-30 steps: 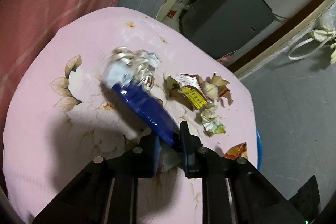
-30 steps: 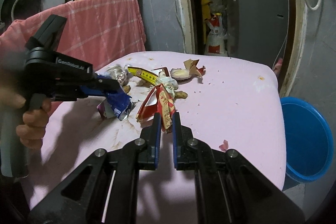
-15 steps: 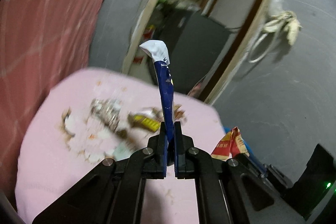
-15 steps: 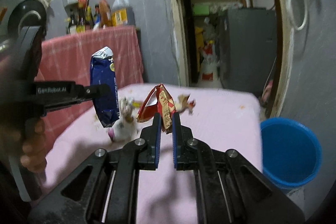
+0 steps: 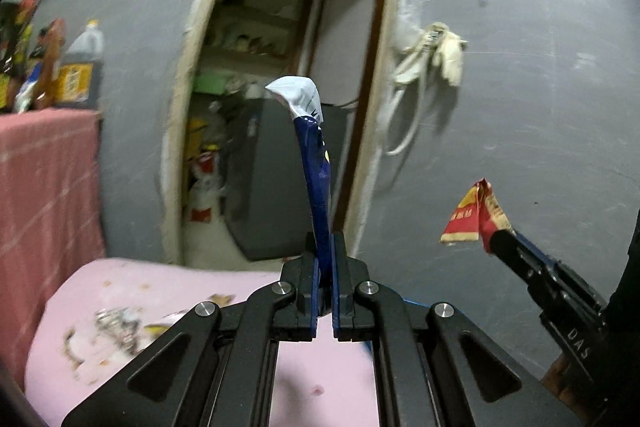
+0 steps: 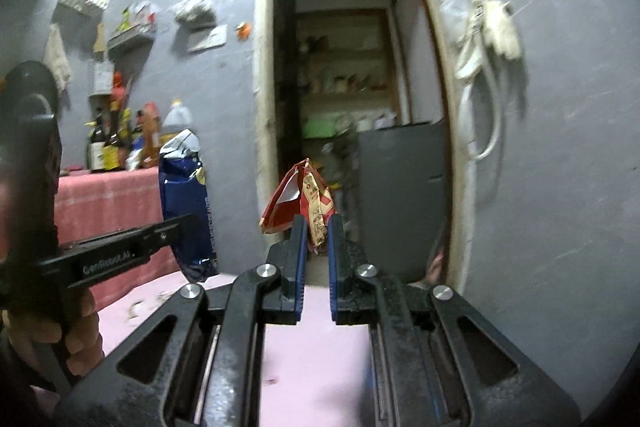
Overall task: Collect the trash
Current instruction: 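Carry both wrappers over the blue bucket and open both tools to drop them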
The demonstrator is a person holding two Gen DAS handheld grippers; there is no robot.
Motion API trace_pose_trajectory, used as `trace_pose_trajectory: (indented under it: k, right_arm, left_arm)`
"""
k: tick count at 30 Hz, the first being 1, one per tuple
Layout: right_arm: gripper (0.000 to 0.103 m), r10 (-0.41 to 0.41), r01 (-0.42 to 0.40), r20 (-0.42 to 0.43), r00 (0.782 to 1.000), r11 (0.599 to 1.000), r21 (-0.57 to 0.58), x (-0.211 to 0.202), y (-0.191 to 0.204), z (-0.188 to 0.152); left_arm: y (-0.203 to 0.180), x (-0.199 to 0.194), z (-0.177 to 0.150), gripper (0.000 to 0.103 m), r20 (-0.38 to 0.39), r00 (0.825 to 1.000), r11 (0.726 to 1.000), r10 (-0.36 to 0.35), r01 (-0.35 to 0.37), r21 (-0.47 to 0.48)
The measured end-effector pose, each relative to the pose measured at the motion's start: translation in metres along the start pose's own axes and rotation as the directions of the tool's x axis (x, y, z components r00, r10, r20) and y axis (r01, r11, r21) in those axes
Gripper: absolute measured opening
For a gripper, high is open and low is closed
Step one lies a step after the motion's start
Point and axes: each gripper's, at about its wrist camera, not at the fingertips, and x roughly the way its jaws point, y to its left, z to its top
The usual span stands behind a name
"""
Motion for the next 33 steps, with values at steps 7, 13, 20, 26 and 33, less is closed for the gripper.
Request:
trace_pose_trajectory:
  k: [7, 13, 20, 26, 33]
  right_arm:
    - [0.010, -0.132, 0.133, -0.030, 0.991, 0.990, 0.039, -0.003, -0.061, -0.010]
    - [0.010, -0.216, 0.230, -0.151, 0.965, 0.969, 0.087, 0.008, -0.115, -0.045]
    - [0.010, -0.213, 0.272, -0.302, 0.929, 0.947, 0.170, 0.037, -0.153, -0.093]
    - [0.013, -0.181, 0.293, -0.398, 0.899, 0.925, 0.241, 0.055, -0.174, -0.122]
    - [0.017, -0.158, 0.309, -0.447, 0.880, 0.906, 0.289, 0.063, -0.187, -0.133]
  left_arm:
    - [-0.044, 0.069, -0.007, 0.003, -0.123, 0.983, 0.991, -0.135, 0.134, -0.011]
    - [-0.063, 0.145, -0.025, 0.003, -0.284, 0.938, 0.980, -0.199, 0.182, -0.084]
    - [-0.068, 0.225, -0.061, 0.003, -0.470, 0.865, 0.982, -0.176, 0.124, -0.140]
    - [-0.065, 0.264, -0.098, 0.006, -0.574, 0.808, 0.989, -0.131, 0.064, -0.136]
    - [-0.060, 0.266, -0.114, 0.027, -0.586, 0.801, 0.990, -0.122, 0.054, -0.131]
